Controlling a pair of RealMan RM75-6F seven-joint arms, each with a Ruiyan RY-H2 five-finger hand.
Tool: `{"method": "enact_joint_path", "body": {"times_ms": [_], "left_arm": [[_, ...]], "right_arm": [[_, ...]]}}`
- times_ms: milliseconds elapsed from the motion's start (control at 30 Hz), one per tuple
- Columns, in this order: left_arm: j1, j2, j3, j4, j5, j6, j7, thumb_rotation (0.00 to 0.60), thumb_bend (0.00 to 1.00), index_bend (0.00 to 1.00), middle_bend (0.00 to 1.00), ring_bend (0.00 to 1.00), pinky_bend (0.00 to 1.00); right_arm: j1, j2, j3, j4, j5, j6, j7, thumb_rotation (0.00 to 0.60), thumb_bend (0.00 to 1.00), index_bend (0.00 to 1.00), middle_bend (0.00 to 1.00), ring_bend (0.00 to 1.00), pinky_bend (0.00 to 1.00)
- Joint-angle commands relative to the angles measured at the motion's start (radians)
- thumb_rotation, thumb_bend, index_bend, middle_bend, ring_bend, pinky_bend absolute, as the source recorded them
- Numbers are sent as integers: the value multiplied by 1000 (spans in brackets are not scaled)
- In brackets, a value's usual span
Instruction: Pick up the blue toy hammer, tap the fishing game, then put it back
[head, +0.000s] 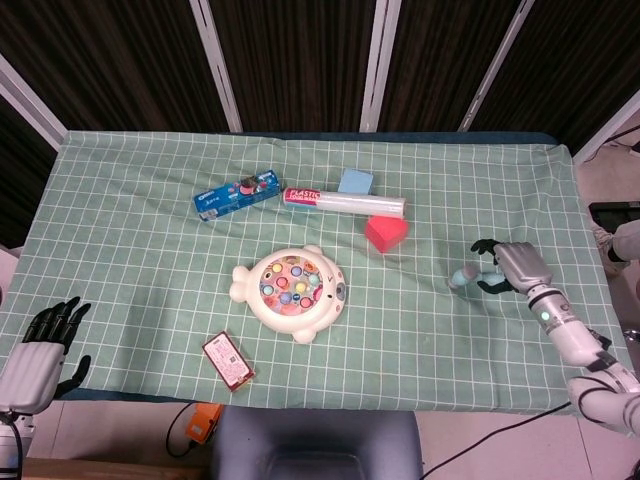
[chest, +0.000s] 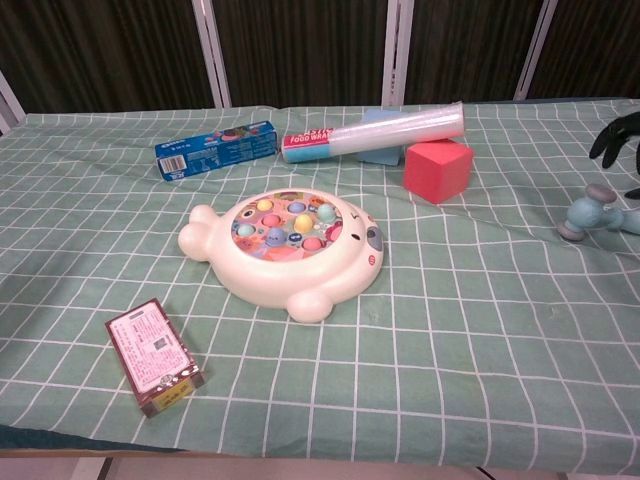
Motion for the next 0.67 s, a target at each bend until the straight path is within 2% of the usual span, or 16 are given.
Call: {"method": "enact_joint_path", "body": {"times_ms": [33,133,200,267,367,500,667], "left_arm": [[3,-8,-7,10,5,17,0,600,428,0,1,0,95],[5,-15,-9,17,13,29,-3,600,427,0,0,0,90],[7,-18,-8,24,29,44,-11,600,428,0,0,0,83],[11,-20,-4,31,45,57,-20,600,427,0,0,0,77],[14,-17,-1,34,55,65,-32,600,427,0,0,0,64],[17,-17,-2,39,60,75,-37,600,425,0,0,0,60],[23,-19,1,42,70,89,-35,600,425,0,0,0,60]], "right_arm": [[-161,133,-10,-268,-140,410,-82,600,369,296,308,291,408],[-261,187,-40,-429,-154,546,-237,600,241,55,95,70,147],[-345,187,-67,-513,-146,642,-346,600,221,0,17,9,67],[-405,159,-90,-528,-131,691,-391,600,219,0,0,0,50],[-427,179,-116,-572,-90,648,-486,600,216,0,0,0,7],[-437,177,-93,-593,-86,669,-491,600,216,0,0,0,0],[-436,177,-81,-596,-64,638,-513,600,216,0,0,0,0]]}}
